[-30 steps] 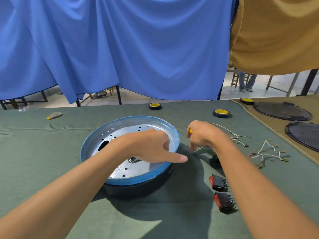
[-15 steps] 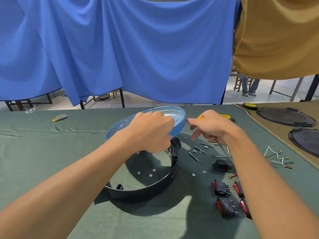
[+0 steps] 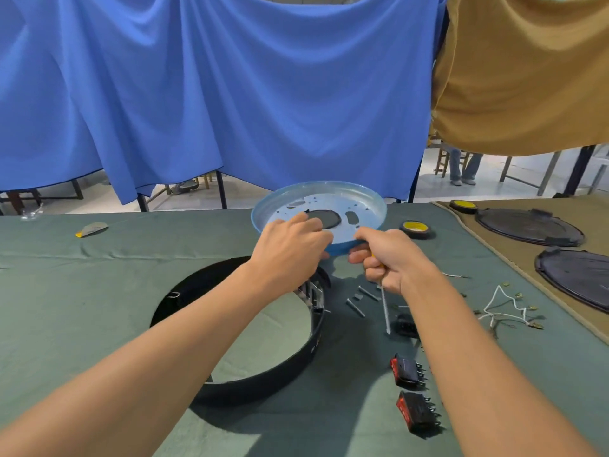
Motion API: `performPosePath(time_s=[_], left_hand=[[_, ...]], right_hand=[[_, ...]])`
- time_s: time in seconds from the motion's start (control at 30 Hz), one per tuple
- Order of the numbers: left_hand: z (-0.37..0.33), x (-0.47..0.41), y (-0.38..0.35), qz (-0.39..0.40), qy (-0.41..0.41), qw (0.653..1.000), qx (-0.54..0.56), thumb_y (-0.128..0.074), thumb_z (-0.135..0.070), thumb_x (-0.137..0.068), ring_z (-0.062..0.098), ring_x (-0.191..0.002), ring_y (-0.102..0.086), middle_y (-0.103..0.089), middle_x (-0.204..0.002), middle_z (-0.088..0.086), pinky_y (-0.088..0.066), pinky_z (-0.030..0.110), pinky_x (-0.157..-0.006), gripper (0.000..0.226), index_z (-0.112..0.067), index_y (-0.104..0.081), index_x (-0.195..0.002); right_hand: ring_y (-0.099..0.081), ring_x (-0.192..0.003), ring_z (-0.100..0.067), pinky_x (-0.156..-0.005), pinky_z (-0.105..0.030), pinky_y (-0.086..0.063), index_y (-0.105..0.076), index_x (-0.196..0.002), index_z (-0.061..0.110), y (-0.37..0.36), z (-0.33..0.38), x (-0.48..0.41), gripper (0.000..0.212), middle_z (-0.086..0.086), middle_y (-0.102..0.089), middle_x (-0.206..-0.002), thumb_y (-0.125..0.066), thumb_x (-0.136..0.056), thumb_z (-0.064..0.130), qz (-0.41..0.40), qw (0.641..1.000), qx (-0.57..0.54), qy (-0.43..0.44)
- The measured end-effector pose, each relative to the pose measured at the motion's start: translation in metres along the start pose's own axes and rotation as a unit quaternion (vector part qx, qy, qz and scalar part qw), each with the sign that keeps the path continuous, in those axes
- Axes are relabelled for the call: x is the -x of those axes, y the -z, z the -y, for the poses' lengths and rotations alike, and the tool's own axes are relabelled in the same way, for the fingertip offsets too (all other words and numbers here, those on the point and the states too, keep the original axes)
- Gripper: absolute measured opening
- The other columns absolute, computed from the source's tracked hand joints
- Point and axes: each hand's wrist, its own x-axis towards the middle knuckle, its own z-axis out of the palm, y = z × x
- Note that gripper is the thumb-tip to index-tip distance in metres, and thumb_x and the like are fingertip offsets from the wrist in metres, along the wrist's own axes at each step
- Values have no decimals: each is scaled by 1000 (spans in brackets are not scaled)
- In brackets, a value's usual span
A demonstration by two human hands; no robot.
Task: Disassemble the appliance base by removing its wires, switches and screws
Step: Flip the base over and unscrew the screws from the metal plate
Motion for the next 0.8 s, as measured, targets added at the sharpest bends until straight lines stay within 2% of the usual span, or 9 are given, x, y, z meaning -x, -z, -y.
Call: performPosePath(time_s=[0.13, 0.23, 0.33, 0.5, 0.57, 0.7, 0.77, 0.8], left_hand=[[4, 3, -13, 34, 64, 995, 74, -47, -52, -94, 22, -116, -46, -53, -124, -2, -39, 37, -89, 47, -17, -50, -124], [11, 14, -24, 91, 103, 987, 82, -43, -58, -93, 26, -123, -41, -45, -136, 3, -37, 41, -96, 57, -14, -42, -129], [18, 24, -31, 175, 130, 968, 126, -38, -62, -93, 28, -126, -41, -44, -139, 6, -37, 44, -100, 60, -14, -43, -128], [21, 32, -28, 197, 122, 960, 159, -33, -66, -92, 24, -117, -46, -50, -126, 2, -41, 43, -97, 59, -19, -50, -123], [15, 35, -21, 200, 134, 955, 173, -32, -73, -87, 24, -111, -45, -49, -115, 2, -42, 42, -93, 62, -19, -52, -108], [0, 37, -3, 240, 137, 935, 224, -35, -86, -75, 15, -74, -54, -55, -78, -7, -42, 33, -62, 69, -18, -49, -77], [-8, 39, 3, 255, 108, 933, 229, -39, -87, -72, 13, -61, -53, -53, -61, -9, -37, 29, -54, 70, -18, -46, -62], [-12, 40, 6, 256, 93, 937, 216, -42, -85, -72, 13, -60, -52, -52, -59, -8, -34, 28, -53, 69, -17, -46, -59]], right_hand=[[-27, -30, -4, -30, -15, -19, -53, -90, -1, 4, -11, -8, 13, -11, -60, -45, -47, -96, 9, -25, 998, -43, -29], [-29, -30, -4, -31, -15, -21, -51, -93, -3, 7, -14, -12, 12, -14, -62, -49, -48, -96, 7, -38, 997, -56, -46], [-31, -32, -4, -32, -14, -24, -52, -95, -2, 7, -13, -14, 11, -16, -64, -60, -49, -96, 8, -46, 997, -40, -53], [-31, -34, -4, -33, -13, -26, -51, -98, 0, -1, -3, -25, 9, -18, -64, -70, -47, -97, 8, -49, 997, 15, -65], [-32, -36, -5, -35, -13, -28, -50, -100, 1, -4, -2, -32, 9, -18, -64, -73, -48, -98, 10, -63, 995, 36, -73], [-33, -43, -5, -36, -12, -28, -49, -116, 4, -7, -10, -42, 18, -18, -63, -79, -44, -101, 11, -84, 988, 90, -89], [-34, -47, -5, -35, -12, -29, -48, -125, 4, -7, -16, -42, 25, -19, -62, -84, -44, -102, 11, -80, 986, 111, -97], [-35, -47, -5, -34, -12, -29, -47, -127, 3, -7, -17, -41, 27, -19, -62, -85, -45, -102, 12, -73, 985, 116, -101]])
